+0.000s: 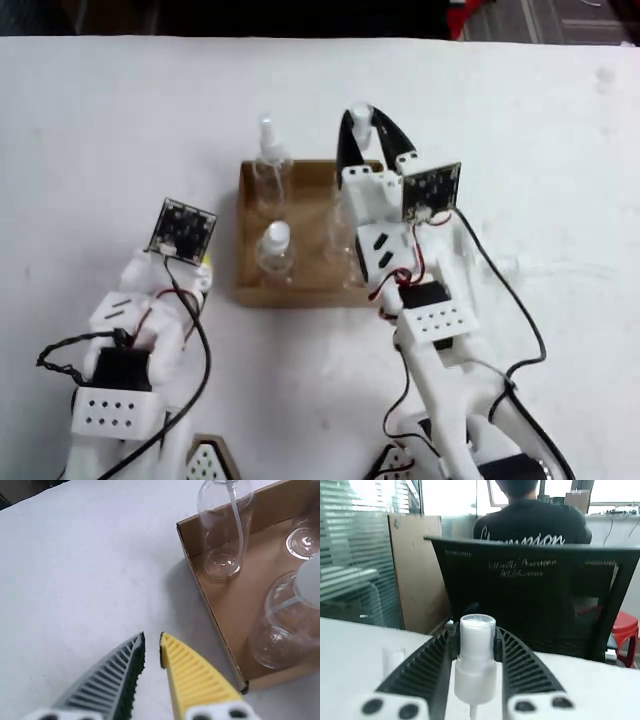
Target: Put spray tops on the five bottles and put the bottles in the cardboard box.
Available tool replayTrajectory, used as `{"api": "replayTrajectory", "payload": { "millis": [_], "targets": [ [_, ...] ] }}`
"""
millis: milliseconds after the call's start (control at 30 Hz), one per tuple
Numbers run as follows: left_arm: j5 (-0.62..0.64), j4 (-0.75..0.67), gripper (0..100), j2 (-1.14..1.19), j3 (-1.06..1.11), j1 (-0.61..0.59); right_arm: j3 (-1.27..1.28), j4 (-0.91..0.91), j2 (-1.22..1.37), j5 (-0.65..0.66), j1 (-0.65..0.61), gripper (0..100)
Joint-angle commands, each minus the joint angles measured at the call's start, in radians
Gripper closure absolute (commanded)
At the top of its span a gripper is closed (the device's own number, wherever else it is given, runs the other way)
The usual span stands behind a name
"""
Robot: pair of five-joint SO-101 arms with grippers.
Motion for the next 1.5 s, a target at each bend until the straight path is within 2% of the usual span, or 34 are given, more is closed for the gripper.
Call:
{"api": "replayTrajectory", "payload": {
  "millis": [0,200,533,767,1133,1300,1400,1467],
  "targets": [
    [-0.012,-0.020,92,-0.016,-0.005,-0.010,-0.005,-0.044,0.062,-0.012,0.012,98.3],
    [-0.012,-0.018,92,-0.016,-0.005,-0.010,0.000,-0.163,0.173,-0.012,0.010,98.3],
    [-0.012,-0.021,92,-0.016,-0.005,-0.010,-0.003,-0.058,0.174,-0.006,0.002,97.8],
    [-0.012,-0.021,92,-0.016,-0.005,-0.010,-0.003,-0.053,0.174,-0.009,0.002,82.1],
    [-0.012,-0.023,92,-0.016,-0.005,-0.010,-0.005,-0.045,0.108,-0.011,0.010,84.3],
    [-0.012,-0.023,92,-0.016,-0.005,-0.010,-0.028,0.154,0.027,-0.011,0.001,84.3],
    [-0.012,-0.023,92,-0.016,-0.005,-0.010,-0.127,0.361,0.004,-0.014,0.002,84.3],
    [-0.012,-0.023,92,-0.016,-0.005,-0.010,-0.221,0.533,-0.001,-0.074,0.002,84.3]
  ]
}}
